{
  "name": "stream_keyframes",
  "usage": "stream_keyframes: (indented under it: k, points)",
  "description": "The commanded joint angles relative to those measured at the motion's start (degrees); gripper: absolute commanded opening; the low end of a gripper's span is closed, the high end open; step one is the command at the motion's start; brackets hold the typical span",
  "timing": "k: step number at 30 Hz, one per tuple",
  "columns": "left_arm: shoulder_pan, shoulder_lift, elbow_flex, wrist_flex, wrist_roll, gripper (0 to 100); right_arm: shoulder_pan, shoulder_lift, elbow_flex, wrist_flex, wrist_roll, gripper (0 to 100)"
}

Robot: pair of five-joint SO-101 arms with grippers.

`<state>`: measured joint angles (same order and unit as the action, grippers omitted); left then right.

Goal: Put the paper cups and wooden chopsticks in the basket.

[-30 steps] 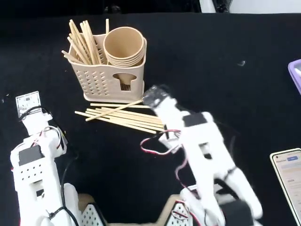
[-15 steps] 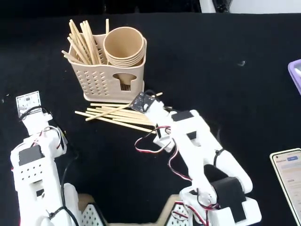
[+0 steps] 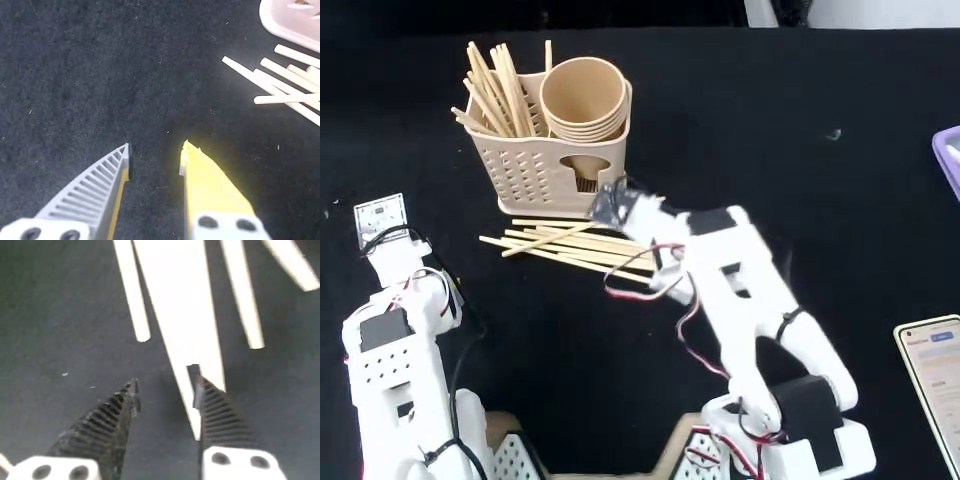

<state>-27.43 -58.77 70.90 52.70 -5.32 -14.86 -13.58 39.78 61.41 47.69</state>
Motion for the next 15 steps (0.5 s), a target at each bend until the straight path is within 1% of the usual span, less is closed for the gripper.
stream_keyframes:
  k: [1, 2, 4, 6, 7, 8, 12, 14, 15]
  points:
    - [-0.2, 0.2, -0.4, -1.1, 0.0, 17, 5.1, -0.3, -5.2, 0.8, -4.4, 4.4]
    - [-0.2, 0.2, -0.4, -1.1, 0.0, 17, 6.4, -0.3, -5.5, 0.8, -5.7, 0.6]
    - [-0.2, 0.2, -0.4, -1.2, 0.0, 17, 8.9, -0.3, -5.6, 0.7, -7.3, 2.1]
    - [-0.1, 0.2, -0.4, -1.2, 0.0, 17, 11.1, -0.3, -5.6, -0.4, -9.1, 1.0]
    - [-0.1, 0.2, -0.4, -1.2, 0.0, 17, 12.0, -0.3, -5.4, -2.5, -11.6, 1.1]
    - [-0.1, 0.2, -0.4, -1.2, 0.0, 17, 13.1, 0.0, -5.3, -5.5, -16.1, 1.1]
    - [-0.1, 0.2, -0.4, -1.2, 0.0, 17, 15.2, 2.8, -2.9, -20.9, -39.4, 1.1]
    - [-0.1, 0.2, -0.4, -1.2, 0.0, 17, 14.2, 5.5, -2.2, -28.4, -47.6, 1.1]
    - [-0.1, 0.2, -0.4, -1.2, 0.0, 17, 13.0, 7.3, -2.2, -31.4, -50.5, 1.2]
